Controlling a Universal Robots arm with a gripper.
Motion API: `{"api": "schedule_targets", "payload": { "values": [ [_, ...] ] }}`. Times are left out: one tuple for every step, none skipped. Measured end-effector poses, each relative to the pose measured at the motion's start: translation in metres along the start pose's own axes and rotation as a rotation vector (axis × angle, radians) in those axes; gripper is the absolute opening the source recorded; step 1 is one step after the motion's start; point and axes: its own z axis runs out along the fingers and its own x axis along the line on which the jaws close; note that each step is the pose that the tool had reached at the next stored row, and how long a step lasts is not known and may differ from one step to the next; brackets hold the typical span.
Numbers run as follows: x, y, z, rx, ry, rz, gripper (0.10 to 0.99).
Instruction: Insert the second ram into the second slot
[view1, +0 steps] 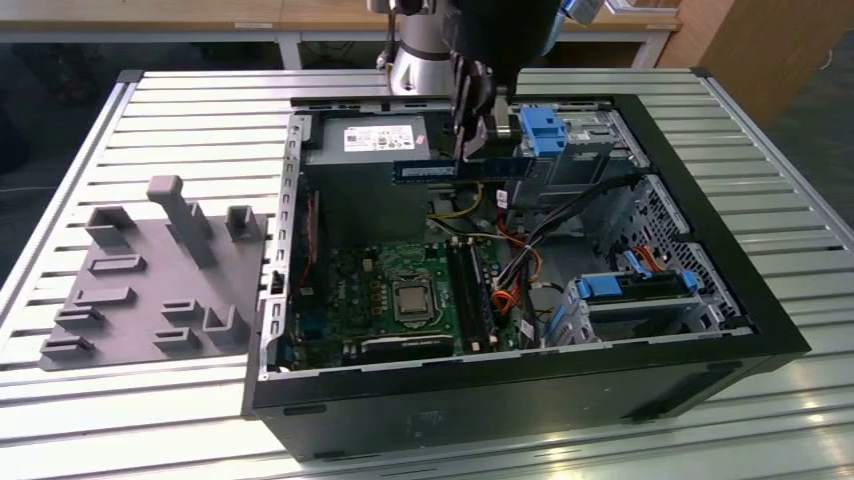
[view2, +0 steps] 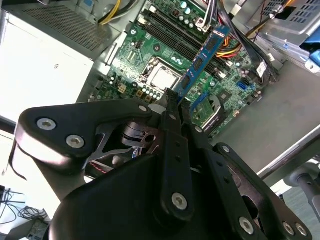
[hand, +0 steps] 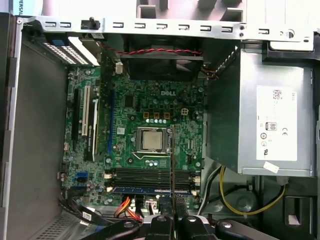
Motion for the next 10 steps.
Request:
{"api": "schedule_targets", "payload": {
  "values": [
    [0.0012, 0.0000, 0.0000, 0.000, 0.0004, 0.000, 0.137],
    [0.0027, 0.0001, 0.0001, 0.000, 0.0006, 0.000, 0.137],
    [0.0041, 0.0001, 0.0002, 0.000, 0.0008, 0.000, 0.137],
    [0.0054, 0.0001, 0.0002, 0.000, 0.0010, 0.000, 0.137],
    [0.0063, 0.0002, 0.0002, 0.000, 0.0014, 0.000, 0.137],
    [0.0069, 0.0003, 0.0003, 0.000, 0.0022, 0.000, 0.137],
    [0.0071, 0.0003, 0.0003, 0.000, 0.0030, 0.000, 0.137],
    [0.0071, 0.0003, 0.0003, 0.000, 0.0037, 0.003, 0.137],
    [0.0071, 0.0002, 0.0003, 0.000, 0.0038, 0.013, 0.137],
    [0.0071, 0.0002, 0.0004, 0.000, 0.0035, 0.027, 0.137]
  ]
}}
